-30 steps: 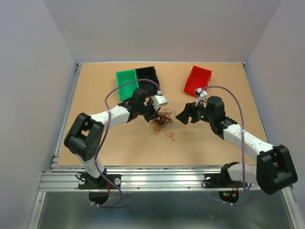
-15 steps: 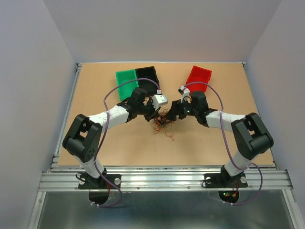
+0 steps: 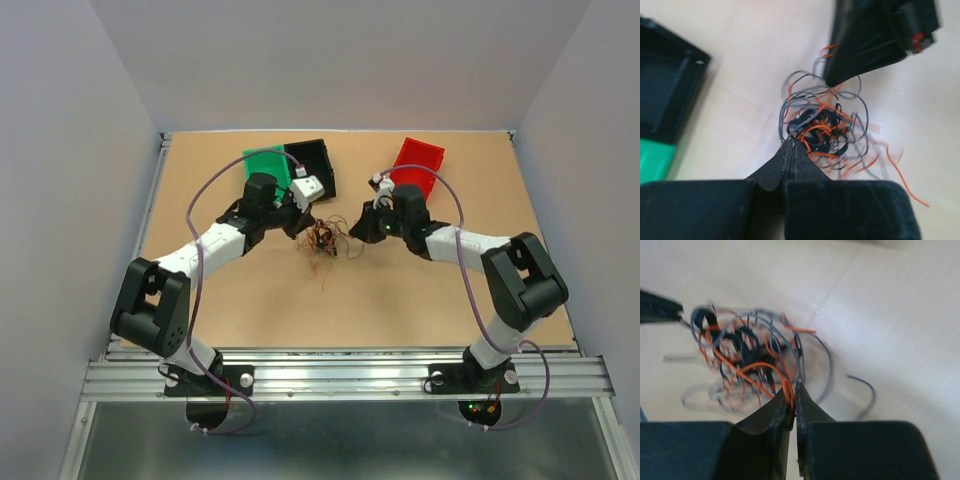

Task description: Untangle the cables

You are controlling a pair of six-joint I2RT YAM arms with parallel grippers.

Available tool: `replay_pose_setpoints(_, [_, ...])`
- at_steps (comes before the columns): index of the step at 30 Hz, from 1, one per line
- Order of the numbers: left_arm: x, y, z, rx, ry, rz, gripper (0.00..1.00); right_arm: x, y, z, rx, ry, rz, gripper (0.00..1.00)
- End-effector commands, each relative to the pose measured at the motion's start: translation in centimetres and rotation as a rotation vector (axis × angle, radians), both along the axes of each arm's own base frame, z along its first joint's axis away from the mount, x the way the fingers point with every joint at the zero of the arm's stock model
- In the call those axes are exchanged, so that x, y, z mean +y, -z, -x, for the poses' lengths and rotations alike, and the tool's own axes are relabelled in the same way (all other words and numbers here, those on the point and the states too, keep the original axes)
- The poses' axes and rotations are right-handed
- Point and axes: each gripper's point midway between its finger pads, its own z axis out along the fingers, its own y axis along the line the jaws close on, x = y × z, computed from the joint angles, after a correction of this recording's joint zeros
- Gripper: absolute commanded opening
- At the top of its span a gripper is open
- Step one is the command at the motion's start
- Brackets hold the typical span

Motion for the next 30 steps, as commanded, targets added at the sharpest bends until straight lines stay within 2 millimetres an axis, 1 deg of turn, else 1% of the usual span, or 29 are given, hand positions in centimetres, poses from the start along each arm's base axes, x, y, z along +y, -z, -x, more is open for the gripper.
replay_pose_setpoints(1, [2.0, -4.9, -2.2, -0.102, -0.114, 0.120, 0.00, -2.7, -3.9, -0.3, -0.125, 0.142, 0.043, 0.09])
replay_pose_setpoints(2, [2.4, -5.1, -2.3, -0.105, -0.128, 0.128, 0.00, -3.3, -4.1, 0.1, -0.128, 0.163, 0.055, 0.09])
replay_pose_setpoints(3, [2.7, -6.1, -2.4, -0.132, -0.136, 0.144, 0.00, -4.0, -4.3, 0.0, -0.137, 0.195, 0.067, 0.09])
replay_pose_setpoints(4, [2.8, -6.4, -2.3, -0.143, -0.139, 0.151, 0.00, -4.3, -4.6, 0.3, -0.147, 0.205, 0.069, 0.08])
replay_pose_setpoints(5, [2.8, -6.8, -1.8, -0.157, -0.128, 0.161, 0.00, -4.8, -5.4, 0.9, -0.166, 0.214, 0.062, 0.07])
replay_pose_setpoints(8, [2.7, -7.4, -1.1, -0.172, -0.102, 0.176, 0.00, -5.2, -6.6, 1.8, -0.195, 0.218, 0.045, 0.06])
replay_pose_setpoints(9, [2.6, -7.4, -0.8, -0.171, -0.092, 0.179, 0.00, -5.2, -6.8, 2.1, -0.202, 0.204, 0.038, 0.07])
replay_pose_setpoints(11, [2.0, -7.3, 0.0, -0.163, -0.036, 0.182, 0.00, -5.0, -7.2, 2.5, -0.210, 0.183, 0.028, 0.14])
replay_pose_setpoints(12, [1.8, -7.2, 0.3, -0.156, -0.016, 0.183, 0.00, -4.6, -7.2, 2.8, -0.207, 0.158, 0.019, 0.36])
replay_pose_setpoints(13, [1.6, -7.3, 0.6, -0.157, 0.003, 0.182, 0.00, -4.5, -7.3, 2.9, -0.213, 0.140, 0.017, 0.55])
replay_pose_setpoints(14, [0.9, -6.9, 1.3, -0.149, 0.041, 0.174, 0.00, -4.0, -7.3, 3.1, -0.212, 0.111, 0.003, 0.70])
replay_pose_setpoints(17, [-0.2, -6.3, 2.5, -0.155, 0.099, 0.147, 0.00, -3.1, -7.6, 3.0, -0.236, 0.070, -0.031, 0.81])
replay_pose_setpoints(18, [-1.0, -6.1, 3.4, -0.153, 0.126, 0.137, 0.00, -2.8, -7.8, 3.0, -0.244, 0.055, -0.046, 0.82])
replay_pose_setpoints(21, [-1.4, -6.0, 4.1, -0.173, 0.147, 0.124, 0.00, -1.5, -7.6, 3.0, -0.244, -0.013, -0.085, 0.83])
replay_pose_setpoints(22, [-1.5, -6.3, 4.2, -0.180, 0.146, 0.126, 0.00, -0.7, -7.3, 3.1, -0.236, -0.061, -0.101, 0.83])
replay_pose_setpoints(24, [-1.4, -6.4, 4.2, -0.182, 0.140, 0.129, 0.00, 0.3, -6.9, 3.5, -0.232, -0.124, -0.109, 0.83])
replay_pose_setpoints(25, [-1.4, -6.5, 4.3, -0.182, 0.137, 0.131, 0.00, 1.1, -6.7, 3.9, -0.261, -0.170, -0.090, 0.83])
replay_pose_setpoints(27, [-1.4, -6.7, 4.2, -0.181, 0.132, 0.138, 0.00, 2.1, -5.8, 4.1, -0.293, -0.218, -0.061, 0.83])
replay_pose_setpoints(28, [-1.4, -6.8, 4.2, -0.179, 0.125, 0.140, 0.00, 2.9, -5.5, 4.7, -0.307, -0.259, -0.057, 0.83])
replay_pose_setpoints(29, [-1.3, -6.7, 3.9, -0.175, 0.112, 0.137, 0.00, 3.4, -5.5, 4.8, -0.347, -0.290, -0.050, 0.83])
replay_pose_setpoints(30, [-1.3, -6.8, 3.8, -0.173, 0.109, 0.139, 0.00, 3.8, -4.9, 4.9, -0.347, -0.308, -0.044, 0.83])
